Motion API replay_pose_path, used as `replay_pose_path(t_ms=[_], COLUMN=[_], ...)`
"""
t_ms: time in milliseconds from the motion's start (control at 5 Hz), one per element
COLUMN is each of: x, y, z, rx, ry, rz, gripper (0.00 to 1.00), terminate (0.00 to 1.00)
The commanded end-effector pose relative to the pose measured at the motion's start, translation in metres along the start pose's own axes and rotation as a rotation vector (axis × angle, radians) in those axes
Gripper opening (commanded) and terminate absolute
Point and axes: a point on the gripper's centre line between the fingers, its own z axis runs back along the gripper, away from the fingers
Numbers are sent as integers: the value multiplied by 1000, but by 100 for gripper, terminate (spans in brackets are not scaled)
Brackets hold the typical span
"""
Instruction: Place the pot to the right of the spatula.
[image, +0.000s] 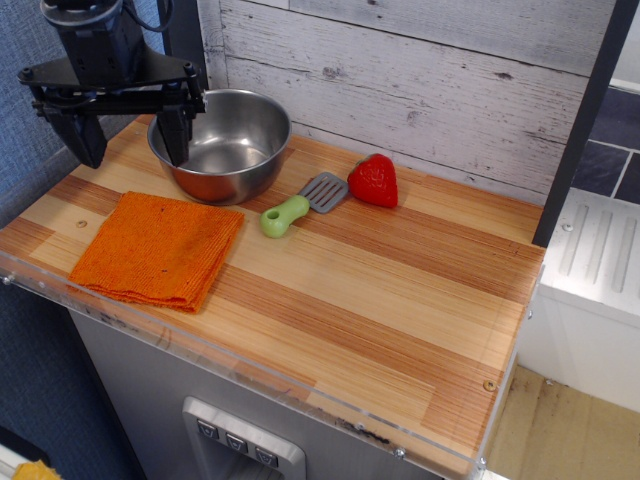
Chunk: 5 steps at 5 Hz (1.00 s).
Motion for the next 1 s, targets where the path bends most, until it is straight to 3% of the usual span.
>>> replay_pose_path(t_ms=[0, 200, 600, 800], x=[0, 13, 32, 38], y=[0, -3, -16, -25], z=[0, 0, -8, -20], rx=[0, 52, 32, -42], ry=[0, -26, -121, -158], rz=[0, -94, -487, -717], gripper=[100, 100, 100, 100], terminate=[0, 0, 0, 0])
